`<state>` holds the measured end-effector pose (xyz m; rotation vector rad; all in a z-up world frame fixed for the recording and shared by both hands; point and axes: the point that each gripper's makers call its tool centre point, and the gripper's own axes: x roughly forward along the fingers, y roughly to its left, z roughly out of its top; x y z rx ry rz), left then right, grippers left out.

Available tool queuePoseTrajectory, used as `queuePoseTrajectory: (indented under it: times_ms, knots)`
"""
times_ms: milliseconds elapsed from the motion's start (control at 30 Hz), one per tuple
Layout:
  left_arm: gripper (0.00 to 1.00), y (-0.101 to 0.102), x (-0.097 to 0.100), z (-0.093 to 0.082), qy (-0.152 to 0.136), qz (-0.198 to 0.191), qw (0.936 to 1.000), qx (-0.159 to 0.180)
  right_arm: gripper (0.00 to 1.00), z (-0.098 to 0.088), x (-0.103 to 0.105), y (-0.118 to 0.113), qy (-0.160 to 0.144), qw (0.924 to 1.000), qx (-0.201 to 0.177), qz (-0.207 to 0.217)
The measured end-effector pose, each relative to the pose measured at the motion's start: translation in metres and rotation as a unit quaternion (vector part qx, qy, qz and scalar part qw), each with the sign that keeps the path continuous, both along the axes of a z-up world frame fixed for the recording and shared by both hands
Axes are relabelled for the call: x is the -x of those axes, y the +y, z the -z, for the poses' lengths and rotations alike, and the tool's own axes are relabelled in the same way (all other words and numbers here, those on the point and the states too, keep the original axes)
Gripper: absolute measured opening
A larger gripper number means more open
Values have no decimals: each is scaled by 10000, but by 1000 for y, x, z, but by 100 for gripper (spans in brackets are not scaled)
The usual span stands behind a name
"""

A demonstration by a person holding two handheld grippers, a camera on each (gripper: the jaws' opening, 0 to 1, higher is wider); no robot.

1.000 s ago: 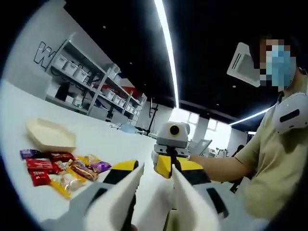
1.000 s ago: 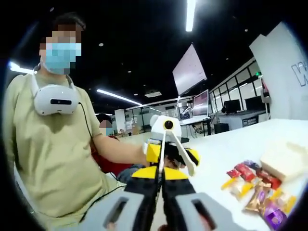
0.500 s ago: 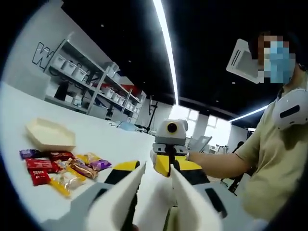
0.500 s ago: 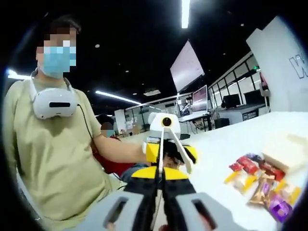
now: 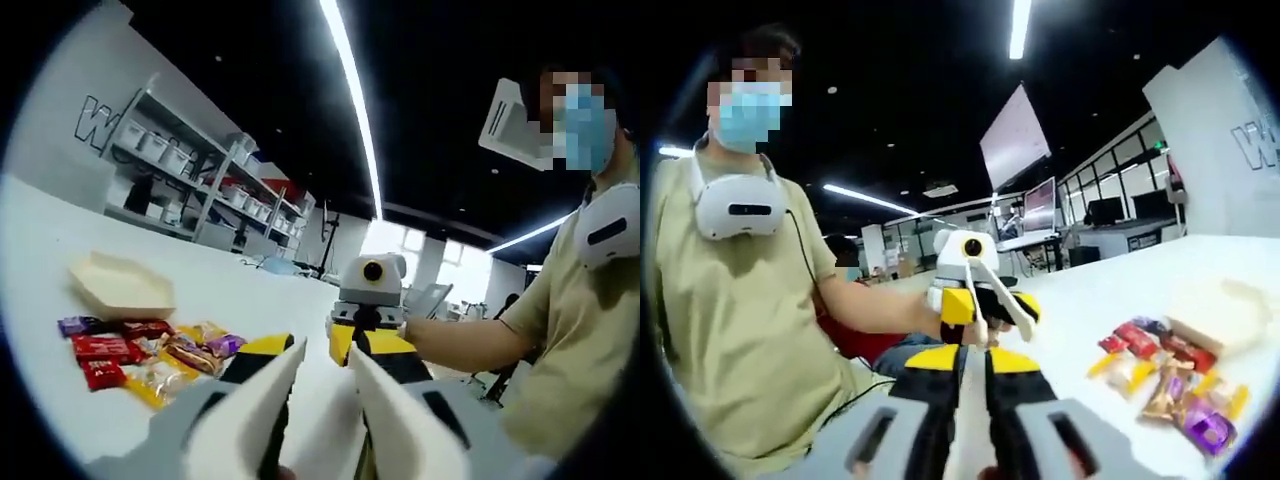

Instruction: Place the target food into the container with the food tongs after gripping and lifting it, then release it inside without dropping or visibly crushing the food.

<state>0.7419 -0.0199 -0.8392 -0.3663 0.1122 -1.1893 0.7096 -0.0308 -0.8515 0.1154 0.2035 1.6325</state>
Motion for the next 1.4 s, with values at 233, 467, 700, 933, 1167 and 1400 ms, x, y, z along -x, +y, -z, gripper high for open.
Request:
queuePoseTrajectory:
  times_ms: [233,467,700,933,1167,1400]
  knots:
    - [25,7,-7,6,55,-108,9995,-293,12,12,-13,-3,-315,9972,489,467]
    - [25,11,-11,9,-58,-197,9973,-706,20,25,-29,-2,-452,9911,814,954]
    - [25,20,-23,15,-122,-274,9901,-1372,23,36,-45,-5,-646,9795,1185,1496]
    - [25,29,-39,16,-64,-264,9855,-1674,28,33,-56,-10,-569,9774,1056,1739]
    - [25,36,-52,19,-10,-250,9833,-1803,32,44,-66,-17,-587,9672,1307,2097]
    - [25,41,-66,23,26,-237,9804,-1954,39,52,-72,-22,-627,9585,1562,2301]
